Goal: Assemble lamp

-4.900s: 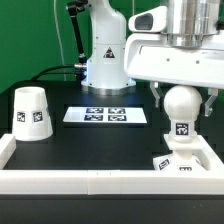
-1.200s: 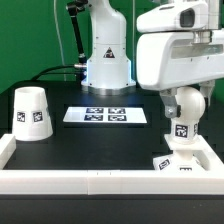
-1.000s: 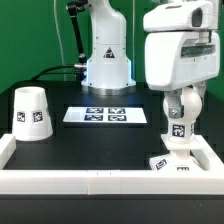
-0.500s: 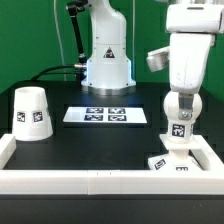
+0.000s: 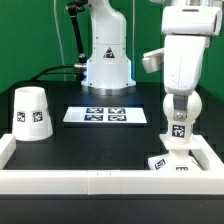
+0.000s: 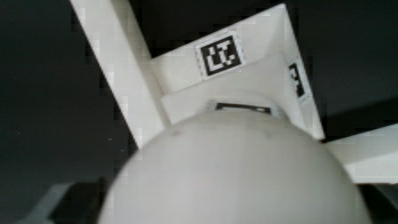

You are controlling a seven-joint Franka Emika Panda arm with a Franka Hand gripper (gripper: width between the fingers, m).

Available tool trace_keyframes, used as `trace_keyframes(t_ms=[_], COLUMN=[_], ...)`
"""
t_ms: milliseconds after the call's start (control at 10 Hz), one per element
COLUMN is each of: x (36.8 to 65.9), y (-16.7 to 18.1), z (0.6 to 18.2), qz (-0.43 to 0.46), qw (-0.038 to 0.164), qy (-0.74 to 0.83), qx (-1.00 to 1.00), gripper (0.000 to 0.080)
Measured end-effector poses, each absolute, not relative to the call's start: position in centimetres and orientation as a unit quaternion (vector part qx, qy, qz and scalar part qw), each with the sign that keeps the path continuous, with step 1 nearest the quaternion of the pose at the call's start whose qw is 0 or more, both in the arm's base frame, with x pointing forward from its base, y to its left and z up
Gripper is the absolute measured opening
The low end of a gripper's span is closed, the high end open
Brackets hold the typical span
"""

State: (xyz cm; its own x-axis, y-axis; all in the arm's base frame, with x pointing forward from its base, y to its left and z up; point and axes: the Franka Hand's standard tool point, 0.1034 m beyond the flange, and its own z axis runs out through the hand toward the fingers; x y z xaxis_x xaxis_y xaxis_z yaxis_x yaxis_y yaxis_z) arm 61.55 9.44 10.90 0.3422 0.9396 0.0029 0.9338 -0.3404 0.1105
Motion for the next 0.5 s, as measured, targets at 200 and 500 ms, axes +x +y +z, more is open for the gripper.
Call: trace_keyframes(t_ms=[200, 500], x=[61.56, 61.51], y=[9.40, 9.82], z=[10.90, 10.91], qz=[0.034, 0.042], qw=[0.044, 0.036], qy=[0.557, 0.410], qx=[0.828, 0.910], gripper=[0.0576, 0.0576])
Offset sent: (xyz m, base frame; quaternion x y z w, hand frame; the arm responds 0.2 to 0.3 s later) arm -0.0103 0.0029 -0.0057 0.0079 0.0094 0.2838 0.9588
